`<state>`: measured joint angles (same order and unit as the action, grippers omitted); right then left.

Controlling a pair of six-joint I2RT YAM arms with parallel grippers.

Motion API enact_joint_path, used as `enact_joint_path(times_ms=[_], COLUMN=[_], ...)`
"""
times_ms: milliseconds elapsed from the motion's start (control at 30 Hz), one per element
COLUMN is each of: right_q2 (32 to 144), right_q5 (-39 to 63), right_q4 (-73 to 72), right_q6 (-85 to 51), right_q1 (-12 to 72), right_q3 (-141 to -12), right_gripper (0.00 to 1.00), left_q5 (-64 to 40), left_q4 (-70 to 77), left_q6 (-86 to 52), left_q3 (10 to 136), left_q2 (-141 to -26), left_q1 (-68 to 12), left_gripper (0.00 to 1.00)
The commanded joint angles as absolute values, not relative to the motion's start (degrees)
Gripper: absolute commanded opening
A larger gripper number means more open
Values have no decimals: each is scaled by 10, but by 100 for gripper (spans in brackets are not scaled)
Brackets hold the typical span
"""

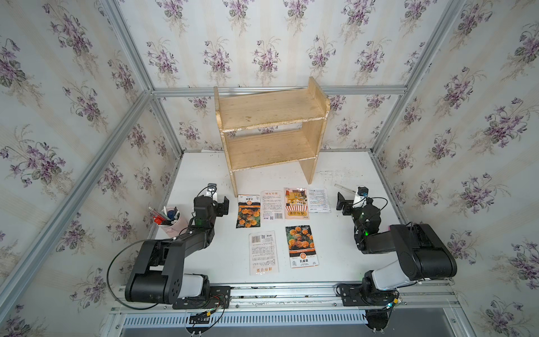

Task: Take the seed bag off the shelf
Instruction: Reset both arms

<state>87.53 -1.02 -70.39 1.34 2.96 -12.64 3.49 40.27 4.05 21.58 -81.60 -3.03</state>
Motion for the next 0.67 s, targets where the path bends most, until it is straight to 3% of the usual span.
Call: enact_joint_path(times_ms=[0, 633], right_q2=[876, 877], right_q5=[-35, -35], right_q4=[-712, -711], right_q6=[-2, -2], right_q1=[29, 29], right_q3=[-132, -134], right_gripper=[100, 100], left_q5=[13, -6], left_q4=[436, 393], left_q6=[47, 32], left_q3=[231, 260], left_q2=[-843, -856], left_q1=[-27, -10], left_gripper=[100, 100])
